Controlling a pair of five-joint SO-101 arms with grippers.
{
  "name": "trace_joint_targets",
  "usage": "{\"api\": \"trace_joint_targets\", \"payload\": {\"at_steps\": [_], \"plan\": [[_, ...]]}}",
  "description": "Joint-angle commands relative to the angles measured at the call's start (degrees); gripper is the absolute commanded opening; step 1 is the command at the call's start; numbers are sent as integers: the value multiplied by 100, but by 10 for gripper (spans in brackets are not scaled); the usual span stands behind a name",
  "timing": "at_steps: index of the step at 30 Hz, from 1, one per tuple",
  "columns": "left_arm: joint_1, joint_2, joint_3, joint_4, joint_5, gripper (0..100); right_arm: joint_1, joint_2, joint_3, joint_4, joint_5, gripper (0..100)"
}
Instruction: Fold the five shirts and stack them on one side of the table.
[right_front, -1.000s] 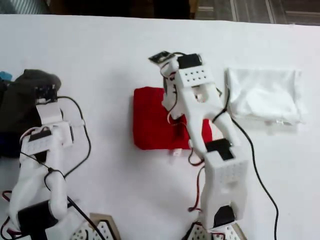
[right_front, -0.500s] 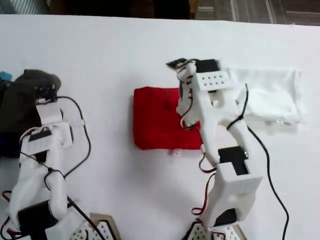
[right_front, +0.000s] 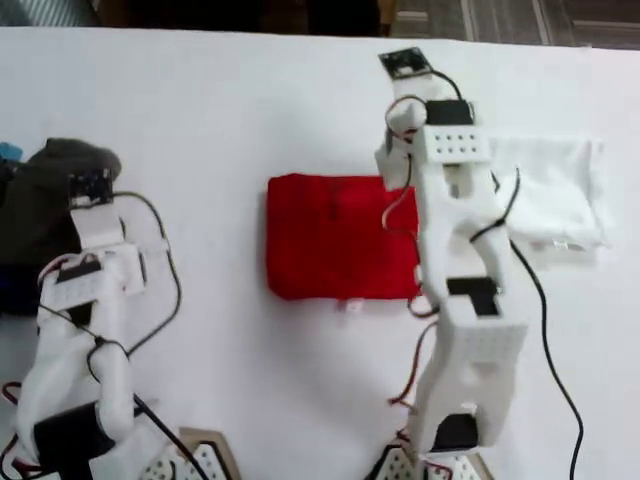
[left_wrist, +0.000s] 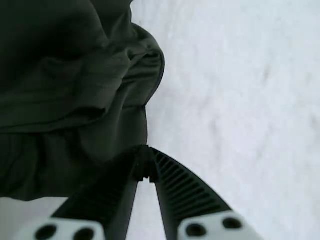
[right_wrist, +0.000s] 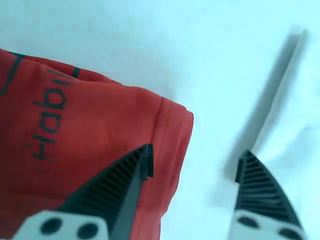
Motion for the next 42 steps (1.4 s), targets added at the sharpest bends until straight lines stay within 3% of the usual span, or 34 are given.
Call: {"api": "trace_joint_targets", "payload": {"at_steps": [1,9,16,22,30,37,42], "plan": [[53,-176,-13,-88,35,27,31,497,-844,189,-62,248],[53,-176,-13,-88,35,27,-66,1648,-2330,1349,-62,238],[53,-176,-4,-88,35,27,-57,2343,-2752,1508,-44,226],[53,-176,-4,-88,35,27,-40,2352,-3262,1508,-53,15],[53,-176,-4,-88,35,27,-40,2352,-3587,1622,-26,26],[62,-176,-4,-88,35,27,-207,2352,-3578,1895,-62,200],[185,-176,-4,-88,9,27,-382,2325,-3596,1895,-62,207]]}}
